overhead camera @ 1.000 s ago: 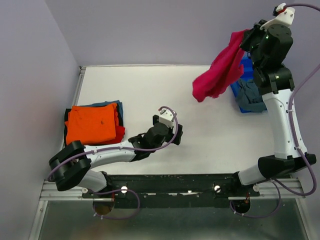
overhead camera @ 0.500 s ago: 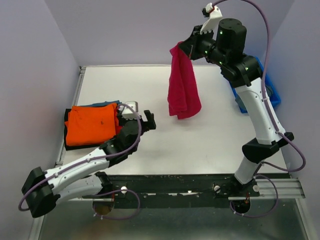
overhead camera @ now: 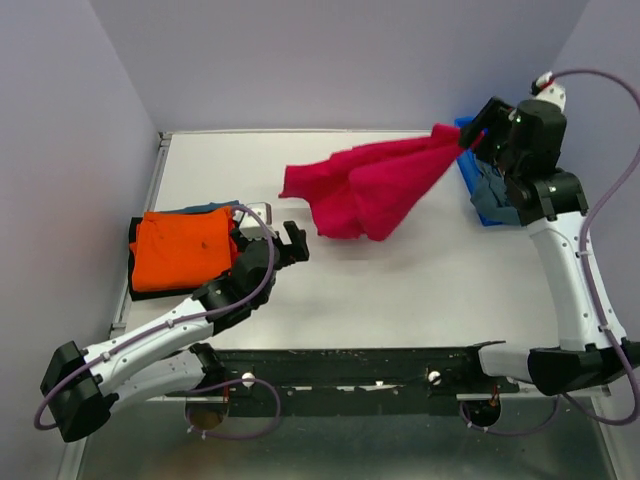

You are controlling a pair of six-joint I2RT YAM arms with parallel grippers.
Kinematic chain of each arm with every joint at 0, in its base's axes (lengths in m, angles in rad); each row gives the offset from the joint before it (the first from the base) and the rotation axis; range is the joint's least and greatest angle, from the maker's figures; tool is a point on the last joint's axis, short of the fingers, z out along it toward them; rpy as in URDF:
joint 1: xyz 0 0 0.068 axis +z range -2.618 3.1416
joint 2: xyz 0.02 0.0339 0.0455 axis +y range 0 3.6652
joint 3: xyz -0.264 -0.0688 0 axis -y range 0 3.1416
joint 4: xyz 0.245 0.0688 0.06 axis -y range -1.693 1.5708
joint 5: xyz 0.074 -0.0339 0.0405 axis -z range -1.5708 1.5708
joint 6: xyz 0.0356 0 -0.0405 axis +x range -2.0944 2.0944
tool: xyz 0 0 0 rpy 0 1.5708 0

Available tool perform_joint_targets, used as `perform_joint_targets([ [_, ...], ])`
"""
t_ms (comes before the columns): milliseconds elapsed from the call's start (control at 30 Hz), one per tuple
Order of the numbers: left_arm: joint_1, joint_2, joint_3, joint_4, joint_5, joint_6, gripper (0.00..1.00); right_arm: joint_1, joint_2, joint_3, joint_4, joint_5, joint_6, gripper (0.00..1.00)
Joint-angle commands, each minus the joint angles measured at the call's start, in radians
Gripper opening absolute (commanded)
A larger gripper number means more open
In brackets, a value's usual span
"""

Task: Fold and stack the t-shirts
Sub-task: Move the tshirt to the center of the board

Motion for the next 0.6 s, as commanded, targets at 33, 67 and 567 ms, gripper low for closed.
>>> perform_joint_targets([
  [33, 0.003, 0.079, 0.044, 0.001, 0.111, 0.031, 0.99, -0.11, -0.037, -0.416, -0.019, -0.031, 0.065, 1.0],
  [67, 0.003, 0.102, 0.055, 0.004, 0.119, 0.039, 0.99, -0.107, -0.057, -0.482, 0.025, -0.092, 0.027, 0.96],
  [567, 0.326, 0.598, 0.334, -0.111, 0.529, -0.093, 0.95, 0.246, -0.066, -0.938, 0.28, -0.223, 0.11, 0.6],
])
